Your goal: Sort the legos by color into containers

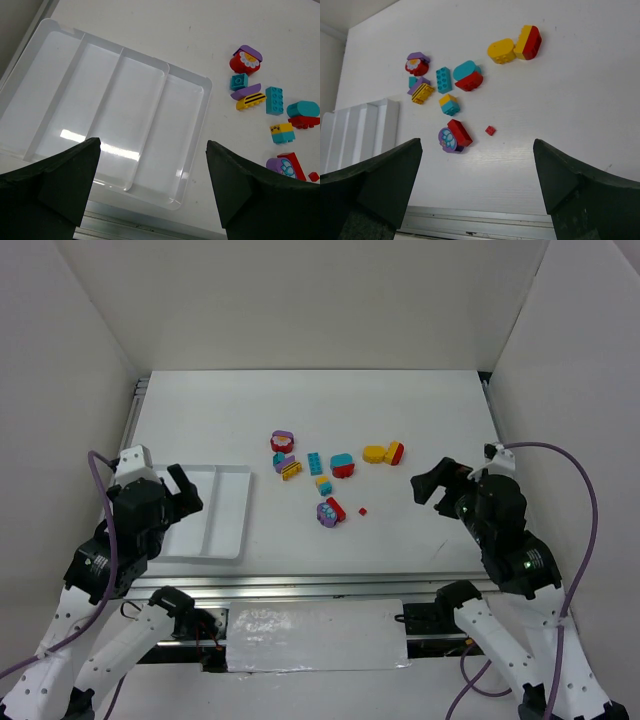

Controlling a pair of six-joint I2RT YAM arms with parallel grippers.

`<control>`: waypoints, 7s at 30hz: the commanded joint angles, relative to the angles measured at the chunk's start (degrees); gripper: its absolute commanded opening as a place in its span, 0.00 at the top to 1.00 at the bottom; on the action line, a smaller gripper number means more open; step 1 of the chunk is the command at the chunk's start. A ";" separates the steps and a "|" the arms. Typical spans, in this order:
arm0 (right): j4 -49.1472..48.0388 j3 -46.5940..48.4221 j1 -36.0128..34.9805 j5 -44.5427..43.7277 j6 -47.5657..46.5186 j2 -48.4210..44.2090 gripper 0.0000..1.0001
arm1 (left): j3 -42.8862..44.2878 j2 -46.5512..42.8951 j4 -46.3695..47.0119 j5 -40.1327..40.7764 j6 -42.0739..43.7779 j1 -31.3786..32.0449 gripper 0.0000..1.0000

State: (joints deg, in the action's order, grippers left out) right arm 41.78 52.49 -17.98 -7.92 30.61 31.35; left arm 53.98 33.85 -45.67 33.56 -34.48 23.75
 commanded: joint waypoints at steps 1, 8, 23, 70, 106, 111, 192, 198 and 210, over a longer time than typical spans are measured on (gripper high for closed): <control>0.58 1.83 -0.21 -3.06 0.85 2.48 0.00 | -0.10 0.26 2.25 -0.69 0.99 -0.19 0.00; -0.73 1.91 -0.22 -2.54 0.77 3.71 0.00 | -0.01 0.96 2.60 -1.04 1.43 -0.37 0.00; -8.90 8.40 -1.27 -13.05 4.11 33.66 0.00 | -0.71 2.54 4.18 -4.55 3.36 -1.51 0.00; 5.94 54.74 9.63 -1.66 -4.15 96.26 0.27 | -1.86 6.15 7.52 -15.02 7.58 -1.51 0.00; -6.62 20.46 -18.56 -16.24 10.34 39.67 1.00 | -12.15 9.56 53.83 -58.09 -5.96 9.45 0.03; -3.55 24.84 -30.78 -23.36 14.74 37.55 1.00 | -8.10 17.65 55.24 -50.09 -2.35 20.36 0.03; -53.20 -6.79 -29.04 45.19 -7.85 12.85 0.87 | -14.34 12.38 69.23 -71.53 6.62 23.36 1.00; -50.40 -5.64 -28.96 44.93 -9.43 13.56 1.00 | -12.58 12.38 63.96 -68.02 8.28 23.45 0.03; -47.84 -4.33 -28.69 48.09 -10.75 15.40 1.00 | -11.70 8.25 60.70 -66.61 10.31 23.36 0.07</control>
State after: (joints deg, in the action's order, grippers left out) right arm -5.69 45.74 -46.98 38.24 21.02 46.15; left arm 39.77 43.00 13.50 -33.26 -25.65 46.98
